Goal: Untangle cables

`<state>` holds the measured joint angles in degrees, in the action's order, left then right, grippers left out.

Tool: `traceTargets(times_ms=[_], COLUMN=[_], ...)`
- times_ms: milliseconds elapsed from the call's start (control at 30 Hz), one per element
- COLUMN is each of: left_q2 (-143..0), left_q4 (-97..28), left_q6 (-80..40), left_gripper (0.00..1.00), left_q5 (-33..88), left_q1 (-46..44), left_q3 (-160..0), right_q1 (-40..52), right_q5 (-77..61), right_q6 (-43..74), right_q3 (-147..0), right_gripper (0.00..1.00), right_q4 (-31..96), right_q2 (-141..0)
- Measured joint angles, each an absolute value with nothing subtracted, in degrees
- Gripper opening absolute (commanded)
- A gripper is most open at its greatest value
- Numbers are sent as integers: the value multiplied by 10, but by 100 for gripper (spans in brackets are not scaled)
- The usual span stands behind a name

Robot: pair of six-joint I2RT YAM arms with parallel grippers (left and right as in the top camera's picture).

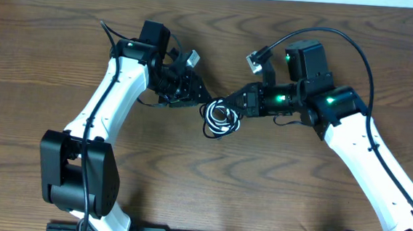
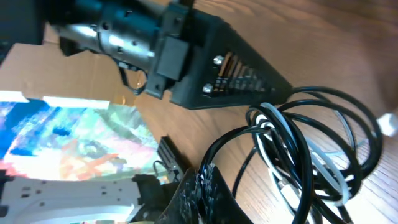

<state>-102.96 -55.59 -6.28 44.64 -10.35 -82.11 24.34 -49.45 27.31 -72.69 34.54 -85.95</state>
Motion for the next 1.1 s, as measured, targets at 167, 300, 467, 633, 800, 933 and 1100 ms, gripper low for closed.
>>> traceTargets(times_ms=[167,300,467,633,800,933,1100], left_q2=[-1030,-1030,-1014,-980,-975,-975,-975], left_q4=[-564,-565,-570,-609,-619,-614,-603], left_q6=[-60,-58,-41,-10,17,35,46], left_gripper=[64,74,76,76,76,76,75], left_q5=[446,483,558,588,591,579,556], left_q1=[-103,-89,-24,16,-14,-54,-76], left_q3=[-821,-821,-821,-821,-817,-811,-811], right_q1=[243,243,243,243,243,243,243], right_q5=[-501,-468,-431,-427,-468,-498,-550], right_q6=[273,281,302,315,331,340,349], right_q3=[-727,-727,-727,-727,-727,-727,-727], right_gripper=[2,2,1,1,1,1,1], right_q4=[345,357,362,345,290,284,284], right_q2=[-860,-858,-858,-858,-858,-856,-856])
